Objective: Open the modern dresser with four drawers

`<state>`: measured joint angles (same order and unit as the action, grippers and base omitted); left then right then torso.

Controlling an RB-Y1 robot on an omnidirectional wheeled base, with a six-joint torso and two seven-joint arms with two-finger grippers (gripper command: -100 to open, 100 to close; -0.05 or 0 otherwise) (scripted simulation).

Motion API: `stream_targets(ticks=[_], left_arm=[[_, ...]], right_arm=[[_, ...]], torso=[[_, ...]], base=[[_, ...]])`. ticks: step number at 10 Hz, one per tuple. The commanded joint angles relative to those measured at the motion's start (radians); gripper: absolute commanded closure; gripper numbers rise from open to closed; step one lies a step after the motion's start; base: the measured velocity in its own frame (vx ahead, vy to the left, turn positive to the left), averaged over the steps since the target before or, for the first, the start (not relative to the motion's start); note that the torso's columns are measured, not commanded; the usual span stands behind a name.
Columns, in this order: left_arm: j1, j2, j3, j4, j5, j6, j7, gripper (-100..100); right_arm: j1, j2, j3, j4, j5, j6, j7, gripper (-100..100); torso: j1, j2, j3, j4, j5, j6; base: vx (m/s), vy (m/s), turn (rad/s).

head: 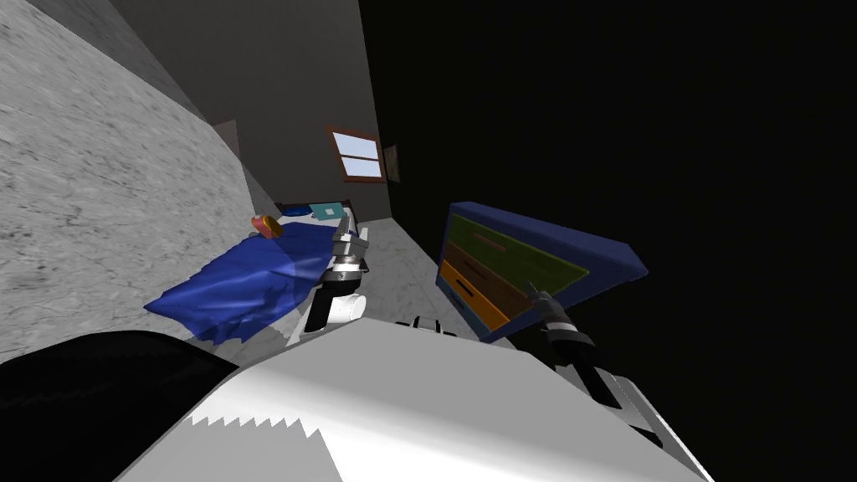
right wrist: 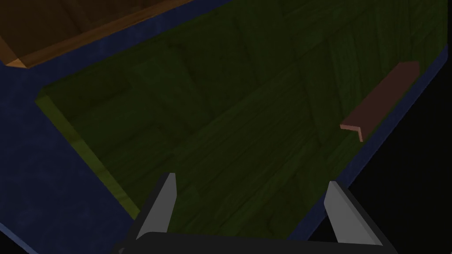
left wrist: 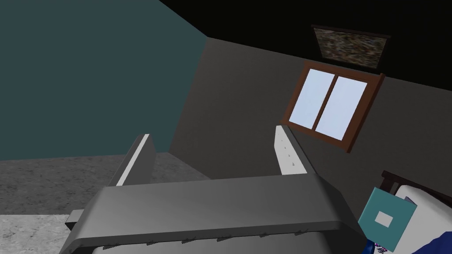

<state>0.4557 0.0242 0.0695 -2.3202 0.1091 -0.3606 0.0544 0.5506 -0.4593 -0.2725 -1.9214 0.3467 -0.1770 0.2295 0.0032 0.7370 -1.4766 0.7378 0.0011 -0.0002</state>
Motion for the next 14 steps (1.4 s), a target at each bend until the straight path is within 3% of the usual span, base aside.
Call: stream_targets(ticks=[1, 2, 3, 6, 7, 9, 11, 13, 14], left_arm=[[0.000, 0.000, 0.000, 0.000, 0.000, 0.000, 0.000, 0], [0.000, 0.000, 0.000, 0.000, 0.000, 0.000, 0.000, 0], [0.000, 0.000, 0.000, 0.000, 0.000, 0.000, 0.000, 0], [0.000, 0.000, 0.000, 0.000, 0.000, 0.000, 0.000, 0], [0.000, 0.000, 0.000, 0.000, 0.000, 0.000, 0.000, 0], [0.000, 0.000, 0.000, 0.000, 0.000, 0.000, 0.000, 0], [0.000, 0.000, 0.000, 0.000, 0.000, 0.000, 0.000, 0], [0.000, 0.000, 0.000, 0.000, 0.000, 0.000, 0.000, 0], [0.000, 0.000, 0.000, 0.000, 0.000, 0.000, 0.000, 0]], right_arm=[[0.012, -0.028, -0.027, 0.052, 0.061, 0.022, 0.062, -100], [0.015, -0.056, -0.045, 0.075, 0.092, 0.040, 0.093, -100], [0.015, -0.056, -0.045, 0.083, 0.092, 0.040, 0.093, -100], [0.022, -0.138, -0.095, 0.185, 0.179, 0.097, 0.182, -100], [0.022, -0.138, -0.095, 0.185, 0.179, 0.097, 0.186, -100], [0.024, -0.194, -0.125, 0.246, 0.230, 0.134, 0.247, -100], [0.024, -0.194, -0.125, 0.258, 0.230, 0.134, 0.247, -100], [0.024, -0.247, -0.152, 0.323, 0.276, 0.172, 0.305, -100], [0.024, -0.247, -0.152, 0.330, 0.276, 0.172, 0.305, -100]], torso=[[-0.005, 0.001, 0.001, 0.000, -0.001, 0.001], [-0.006, 0.001, 0.001, 0.000, -0.002, 0.000], [-0.001, 0.001, 0.000, 0.000, -0.001, 0.000], [0.000, 0.000, 0.000, 0.000, 0.000, 0.000], [-0.001, 0.000, 0.000, 0.000, 0.000, 0.000], [-0.006, 0.002, 0.001, 0.000, -0.002, 0.000], [-0.004, 0.002, 0.001, 0.001, -0.001, 0.000], [-0.005, 0.001, 0.001, 0.000, -0.002, 0.000], [0.001, 0.000, 0.000, 0.000, 0.000, 0.000]], base=[[0.043, 0.126, 0.038], [0.057, 0.209, 0.084], [0.024, 0.173, 0.024], [0.052, 0.205, 0.095], [0.056, 0.143, 0.018], [0.042, 0.173, 0.112], [0.024, 0.102, 0.013], [0.027, 0.128, 0.131], [0.061, 0.143, 0.042]])
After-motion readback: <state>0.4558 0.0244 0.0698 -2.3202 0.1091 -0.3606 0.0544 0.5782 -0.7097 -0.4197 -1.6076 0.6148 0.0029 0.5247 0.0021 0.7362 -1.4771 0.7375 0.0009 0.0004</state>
